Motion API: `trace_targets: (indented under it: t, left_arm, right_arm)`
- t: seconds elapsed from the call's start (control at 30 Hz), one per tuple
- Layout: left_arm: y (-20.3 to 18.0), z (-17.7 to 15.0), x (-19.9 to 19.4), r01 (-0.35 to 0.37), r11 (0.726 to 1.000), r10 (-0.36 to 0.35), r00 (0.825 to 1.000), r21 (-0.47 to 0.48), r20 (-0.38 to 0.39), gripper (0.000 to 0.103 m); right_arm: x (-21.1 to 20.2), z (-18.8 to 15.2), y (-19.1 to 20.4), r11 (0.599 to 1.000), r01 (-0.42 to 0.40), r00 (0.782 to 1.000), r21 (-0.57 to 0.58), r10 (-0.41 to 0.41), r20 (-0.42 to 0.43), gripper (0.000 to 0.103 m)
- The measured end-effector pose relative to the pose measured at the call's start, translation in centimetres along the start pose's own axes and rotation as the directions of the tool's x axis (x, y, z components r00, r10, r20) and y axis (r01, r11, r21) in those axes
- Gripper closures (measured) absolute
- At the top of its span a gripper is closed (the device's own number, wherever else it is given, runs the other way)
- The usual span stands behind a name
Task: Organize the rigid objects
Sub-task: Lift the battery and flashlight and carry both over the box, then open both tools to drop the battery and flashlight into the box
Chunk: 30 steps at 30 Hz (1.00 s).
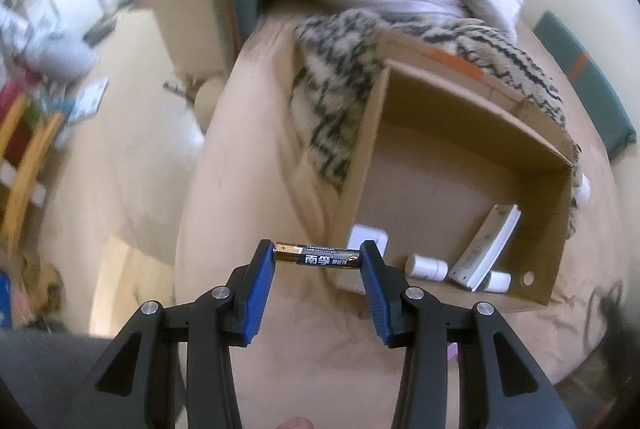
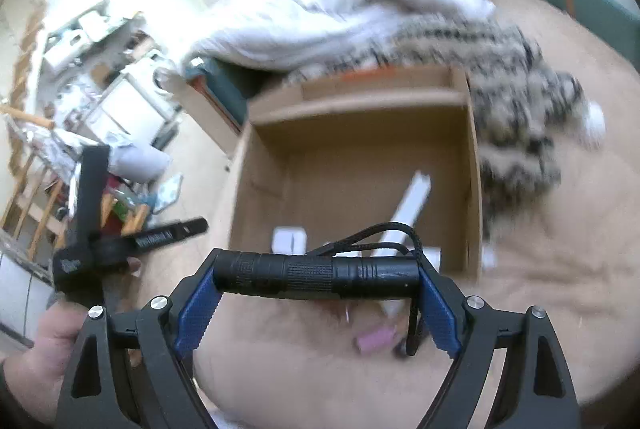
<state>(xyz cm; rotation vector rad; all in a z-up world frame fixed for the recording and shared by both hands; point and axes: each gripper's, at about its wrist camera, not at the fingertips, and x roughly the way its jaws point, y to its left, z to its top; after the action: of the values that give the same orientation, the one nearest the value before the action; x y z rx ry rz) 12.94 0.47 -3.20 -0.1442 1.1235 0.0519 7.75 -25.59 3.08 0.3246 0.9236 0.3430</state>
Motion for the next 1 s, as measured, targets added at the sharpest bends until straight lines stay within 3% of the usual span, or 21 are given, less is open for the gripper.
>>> trace_targets:
  t: [0.23,0.4,0.6,1.0]
  left_arm:
    - [-3.8,2.8,0.3,0.012,0.994,-0.015,1.0,0.113,0.027,0.063]
    - [-6.9,3.9,1.8,0.031,0.975,-0.044,0.998,0.218,0.052,0.063]
    - [-8.7,3.0,5.4,0.035,0.961,-0.048,0.998,0.275,0.041,0.063]
    - [-9.6,1.8,8.4,0.05,0.954,-0.036,0.998,0.297,-0.05,0.063]
  right_arm:
    - [2.7,3.9,-1.5,0.995,-0.101,0.993,0.02,0.1,0.059,0.009]
    - [6.0,4.0,-3.6,0.988,-0.14,0.989,0.06,0.137,0.049,0.009]
    - [10.7,3.0,-5.4,0.986,-0.093,0.991,0.139,0.105,-0.081,0.009]
    - [13.4,1.6,-8.0,0.977,0.058,0.984,0.206,-0.021,-0.175,0.009]
